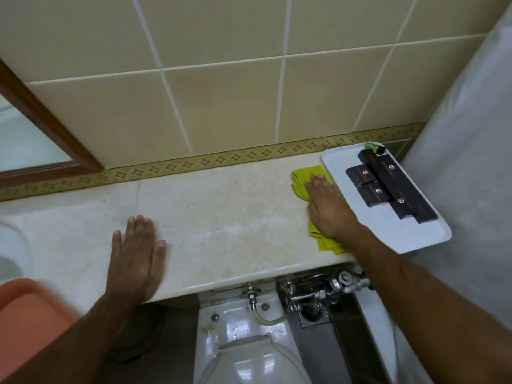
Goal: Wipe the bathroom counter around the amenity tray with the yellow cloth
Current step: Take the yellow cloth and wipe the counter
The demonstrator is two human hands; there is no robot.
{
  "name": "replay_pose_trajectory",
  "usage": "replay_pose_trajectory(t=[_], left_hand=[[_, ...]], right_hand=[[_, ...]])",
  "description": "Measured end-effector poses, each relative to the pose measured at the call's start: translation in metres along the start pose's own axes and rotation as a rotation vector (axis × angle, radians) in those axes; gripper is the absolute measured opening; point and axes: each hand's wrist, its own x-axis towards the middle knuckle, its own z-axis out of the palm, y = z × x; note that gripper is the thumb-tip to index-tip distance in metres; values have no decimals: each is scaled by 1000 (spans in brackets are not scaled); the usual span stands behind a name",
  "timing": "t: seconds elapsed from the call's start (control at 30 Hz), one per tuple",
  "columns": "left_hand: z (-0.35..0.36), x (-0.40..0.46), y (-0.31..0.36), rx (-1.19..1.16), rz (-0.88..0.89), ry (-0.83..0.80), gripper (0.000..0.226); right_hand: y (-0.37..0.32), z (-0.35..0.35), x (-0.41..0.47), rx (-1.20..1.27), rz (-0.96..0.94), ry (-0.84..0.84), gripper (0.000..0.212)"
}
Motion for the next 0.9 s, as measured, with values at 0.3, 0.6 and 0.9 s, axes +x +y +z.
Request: replay_pose_trajectory(t=[0.3, 0.6, 0.9], left_hand=[[-5, -2, 8, -10, -22, 17, 72], [-13, -2, 11, 84, -17, 15, 74], [-56, -101, -76, 2, -401, 152, 69]], right_hand=[[-15, 20, -48, -24, 195, 141, 61], [-154, 54, -33, -50, 334, 156, 65], [-317, 109, -13, -10, 63, 112, 65]])
